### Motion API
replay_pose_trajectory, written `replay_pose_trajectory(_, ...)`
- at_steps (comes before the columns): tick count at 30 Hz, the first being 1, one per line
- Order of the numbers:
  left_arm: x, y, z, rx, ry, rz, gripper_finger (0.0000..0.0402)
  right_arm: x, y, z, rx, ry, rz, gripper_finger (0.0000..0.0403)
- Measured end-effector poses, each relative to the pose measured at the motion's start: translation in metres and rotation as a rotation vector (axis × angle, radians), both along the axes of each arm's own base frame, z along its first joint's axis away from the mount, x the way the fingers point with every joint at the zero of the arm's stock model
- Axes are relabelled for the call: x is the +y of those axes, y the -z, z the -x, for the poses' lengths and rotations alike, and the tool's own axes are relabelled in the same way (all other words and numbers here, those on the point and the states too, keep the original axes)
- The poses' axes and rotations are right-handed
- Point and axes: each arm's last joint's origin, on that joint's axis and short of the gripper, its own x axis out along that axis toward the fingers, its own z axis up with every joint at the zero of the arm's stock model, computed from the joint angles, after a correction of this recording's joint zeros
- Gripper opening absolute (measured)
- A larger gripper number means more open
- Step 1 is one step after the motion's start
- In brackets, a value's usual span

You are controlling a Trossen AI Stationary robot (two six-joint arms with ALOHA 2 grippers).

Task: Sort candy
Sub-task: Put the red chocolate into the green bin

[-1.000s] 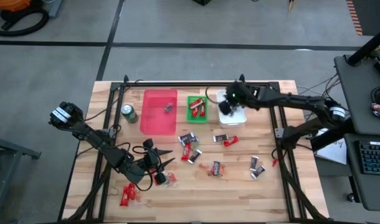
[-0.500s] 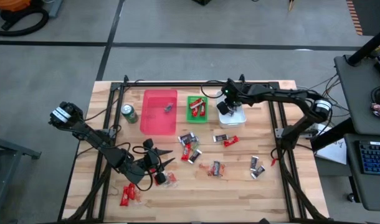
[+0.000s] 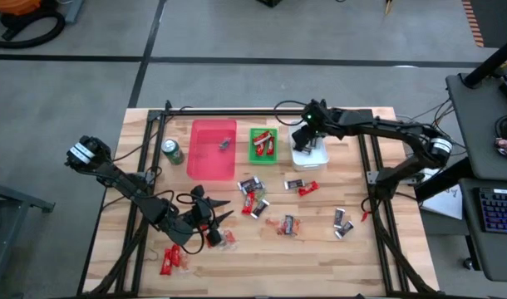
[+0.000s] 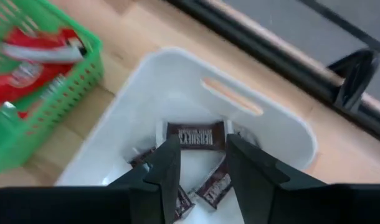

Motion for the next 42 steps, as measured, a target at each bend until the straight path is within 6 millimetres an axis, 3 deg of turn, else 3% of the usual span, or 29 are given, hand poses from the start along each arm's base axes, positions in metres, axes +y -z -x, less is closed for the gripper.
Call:
replay_pose_trajectory(10, 0.005, 0.001, -0.004, -0.046, -0.050, 0.110, 0.0135, 0.051, -0.039, -0.004, -0.241, -0.276, -0.113, 0.0121)
replay_pose_trajectory(16, 0.006, 0.020, -0.013, -0.044, -0.090, 0.166, 0.0164, 0.088, -0.043, -0.014, -0.255, -0.415, -0.147, 0.0121)
replay_pose_trajectory(22, 0.005, 0.044, -0.024, -0.019, -0.114, 0.144, 0.0190, 0.112, -0.041, -0.019, -0.254, -0.470, -0.184, 0.0122)
replay_pose_trajectory(31, 0.009, 0.094, -0.040, -0.018, -0.188, 0.102, 0.0192, 0.125, -0.041, -0.022, -0.252, -0.494, -0.186, 0.0123)
replay_pose_trajectory(42, 0.014, 0.130, -0.056, -0.051, -0.238, 0.135, 0.0192, 0.127, -0.041, -0.022, -0.248, -0.485, -0.164, 0.0123)
